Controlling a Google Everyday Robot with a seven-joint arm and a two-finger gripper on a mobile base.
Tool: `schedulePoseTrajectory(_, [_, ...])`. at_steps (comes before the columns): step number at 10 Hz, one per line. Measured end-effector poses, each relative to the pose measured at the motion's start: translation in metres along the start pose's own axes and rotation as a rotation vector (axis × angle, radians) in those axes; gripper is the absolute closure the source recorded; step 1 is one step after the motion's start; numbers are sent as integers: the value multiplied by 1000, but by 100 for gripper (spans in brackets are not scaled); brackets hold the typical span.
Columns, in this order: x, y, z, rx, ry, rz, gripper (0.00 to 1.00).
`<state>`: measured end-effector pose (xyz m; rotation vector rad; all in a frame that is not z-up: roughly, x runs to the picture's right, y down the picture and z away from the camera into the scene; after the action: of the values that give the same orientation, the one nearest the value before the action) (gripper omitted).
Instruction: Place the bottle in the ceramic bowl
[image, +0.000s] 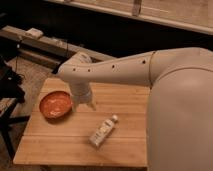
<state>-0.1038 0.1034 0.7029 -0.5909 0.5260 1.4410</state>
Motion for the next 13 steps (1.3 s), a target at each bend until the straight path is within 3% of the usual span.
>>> schedulePoseTrajectory(7, [-1, 0, 1, 0, 1, 2, 35])
schedulePoseTrajectory(9, [-5, -2, 6, 15, 13, 21, 35])
schedulePoseTrajectory(13, [-1, -35, 64, 26, 76, 135, 35])
